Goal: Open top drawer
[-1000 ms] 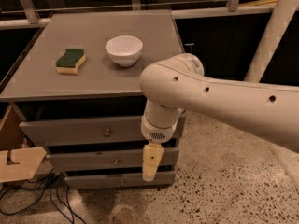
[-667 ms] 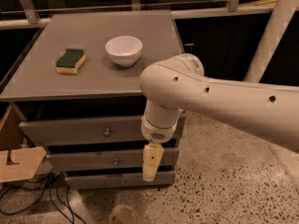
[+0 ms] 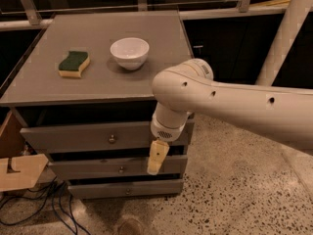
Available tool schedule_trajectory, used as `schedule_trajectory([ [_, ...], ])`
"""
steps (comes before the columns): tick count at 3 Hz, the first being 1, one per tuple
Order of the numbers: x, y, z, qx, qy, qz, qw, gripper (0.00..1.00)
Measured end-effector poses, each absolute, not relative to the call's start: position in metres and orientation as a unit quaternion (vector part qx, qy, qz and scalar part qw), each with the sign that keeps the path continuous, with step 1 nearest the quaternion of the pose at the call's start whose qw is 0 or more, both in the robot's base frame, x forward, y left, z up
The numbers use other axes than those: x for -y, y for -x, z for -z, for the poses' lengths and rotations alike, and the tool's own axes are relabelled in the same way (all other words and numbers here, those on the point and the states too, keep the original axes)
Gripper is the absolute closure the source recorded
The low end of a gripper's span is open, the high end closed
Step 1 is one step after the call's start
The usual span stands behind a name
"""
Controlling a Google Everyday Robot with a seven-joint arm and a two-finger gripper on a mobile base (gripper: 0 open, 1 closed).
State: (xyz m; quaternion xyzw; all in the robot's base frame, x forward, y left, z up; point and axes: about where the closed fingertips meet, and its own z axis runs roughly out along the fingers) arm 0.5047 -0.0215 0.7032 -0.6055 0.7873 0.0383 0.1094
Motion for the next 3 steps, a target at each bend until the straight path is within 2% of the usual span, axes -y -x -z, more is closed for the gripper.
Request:
schedule_trajectory([
  [3, 0.033, -0.566, -0.675, -0.806, 0.578, -0.025, 0.124, 0.0],
])
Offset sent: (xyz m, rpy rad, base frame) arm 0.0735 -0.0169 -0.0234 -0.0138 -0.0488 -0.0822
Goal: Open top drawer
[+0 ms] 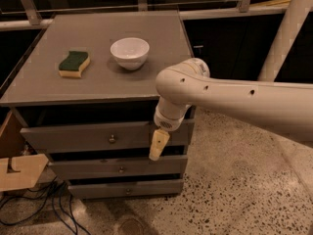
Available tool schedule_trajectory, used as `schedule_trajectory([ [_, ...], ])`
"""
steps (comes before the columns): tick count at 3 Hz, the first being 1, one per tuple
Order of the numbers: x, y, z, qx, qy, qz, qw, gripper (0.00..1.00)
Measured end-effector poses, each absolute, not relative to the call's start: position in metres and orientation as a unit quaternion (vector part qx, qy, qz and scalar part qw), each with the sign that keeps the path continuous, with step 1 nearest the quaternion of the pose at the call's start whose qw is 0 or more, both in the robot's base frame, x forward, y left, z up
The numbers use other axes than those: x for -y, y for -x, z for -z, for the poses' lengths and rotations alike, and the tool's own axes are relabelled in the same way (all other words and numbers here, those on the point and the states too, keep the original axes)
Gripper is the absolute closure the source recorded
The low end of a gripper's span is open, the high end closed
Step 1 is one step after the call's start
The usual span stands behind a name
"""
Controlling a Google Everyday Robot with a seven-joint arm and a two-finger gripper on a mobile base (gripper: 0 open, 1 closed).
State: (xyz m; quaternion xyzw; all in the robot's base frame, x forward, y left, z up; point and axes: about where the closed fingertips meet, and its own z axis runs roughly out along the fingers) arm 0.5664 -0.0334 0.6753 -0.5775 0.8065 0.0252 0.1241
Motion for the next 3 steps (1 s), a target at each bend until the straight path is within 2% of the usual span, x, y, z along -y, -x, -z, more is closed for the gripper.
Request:
schedule_trajectory([
  [3, 0.035, -0.56, -0.639, -0.813, 0.568, -0.061, 0.112, 0.0],
])
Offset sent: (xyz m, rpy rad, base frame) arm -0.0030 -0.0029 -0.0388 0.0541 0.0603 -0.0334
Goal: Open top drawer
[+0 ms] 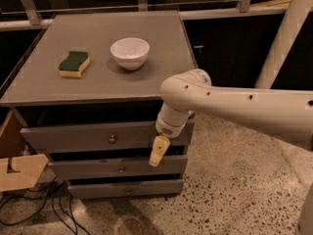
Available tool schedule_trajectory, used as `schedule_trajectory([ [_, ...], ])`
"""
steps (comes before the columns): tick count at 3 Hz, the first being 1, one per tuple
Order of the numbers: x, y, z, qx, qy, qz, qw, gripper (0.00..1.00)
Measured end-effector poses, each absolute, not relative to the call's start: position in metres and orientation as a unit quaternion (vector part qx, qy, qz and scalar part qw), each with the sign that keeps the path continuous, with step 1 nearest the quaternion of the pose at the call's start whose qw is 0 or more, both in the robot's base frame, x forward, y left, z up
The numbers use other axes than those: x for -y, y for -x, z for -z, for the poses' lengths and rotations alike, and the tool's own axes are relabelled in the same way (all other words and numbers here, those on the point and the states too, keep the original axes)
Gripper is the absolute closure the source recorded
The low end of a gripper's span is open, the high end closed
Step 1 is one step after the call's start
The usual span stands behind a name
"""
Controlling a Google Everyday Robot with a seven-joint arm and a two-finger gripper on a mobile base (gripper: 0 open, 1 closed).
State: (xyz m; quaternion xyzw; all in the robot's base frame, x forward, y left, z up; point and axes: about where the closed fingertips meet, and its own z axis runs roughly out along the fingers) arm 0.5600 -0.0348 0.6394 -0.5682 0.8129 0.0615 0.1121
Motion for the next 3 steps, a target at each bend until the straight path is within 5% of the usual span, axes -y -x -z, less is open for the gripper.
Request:
schedule_trajectory([
  [2, 0.0328, -0.551, -0.6396, -0.808, 0.575, -0.075, 0.103, 0.0],
  [3, 0.0328, -0.551, -0.6396, -0.808, 0.575, -0.075, 0.103, 0.18],
])
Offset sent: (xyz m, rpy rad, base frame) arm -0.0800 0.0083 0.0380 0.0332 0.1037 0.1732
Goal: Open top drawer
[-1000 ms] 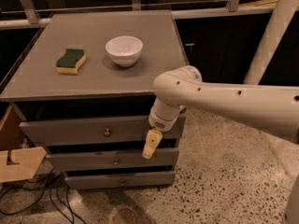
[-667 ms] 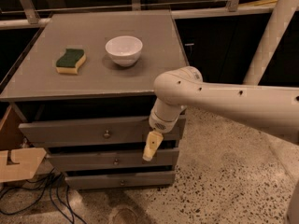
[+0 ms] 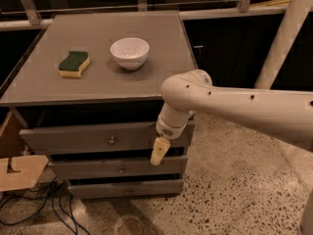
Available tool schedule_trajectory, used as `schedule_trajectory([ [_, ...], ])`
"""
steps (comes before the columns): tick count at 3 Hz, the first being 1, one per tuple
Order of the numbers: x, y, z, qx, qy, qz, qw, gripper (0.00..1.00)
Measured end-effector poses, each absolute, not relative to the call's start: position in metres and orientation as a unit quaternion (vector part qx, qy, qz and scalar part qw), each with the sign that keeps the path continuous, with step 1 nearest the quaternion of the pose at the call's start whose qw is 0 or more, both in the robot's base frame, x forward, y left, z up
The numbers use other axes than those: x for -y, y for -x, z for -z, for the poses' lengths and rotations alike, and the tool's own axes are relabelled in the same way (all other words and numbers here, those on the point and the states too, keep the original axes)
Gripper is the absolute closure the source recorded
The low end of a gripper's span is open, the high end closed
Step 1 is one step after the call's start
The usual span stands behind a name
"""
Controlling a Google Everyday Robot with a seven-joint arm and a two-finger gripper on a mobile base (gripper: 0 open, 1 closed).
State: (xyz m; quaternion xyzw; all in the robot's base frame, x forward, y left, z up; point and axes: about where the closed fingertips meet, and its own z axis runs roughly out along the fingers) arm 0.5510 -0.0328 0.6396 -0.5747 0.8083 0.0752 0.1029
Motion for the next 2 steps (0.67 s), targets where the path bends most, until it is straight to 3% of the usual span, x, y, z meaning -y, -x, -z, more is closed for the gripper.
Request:
schedule_trajectory([
  [2, 0.0328, -0.551, -0.6396, -0.808, 0.575, -0.075, 0.103, 0.65],
])
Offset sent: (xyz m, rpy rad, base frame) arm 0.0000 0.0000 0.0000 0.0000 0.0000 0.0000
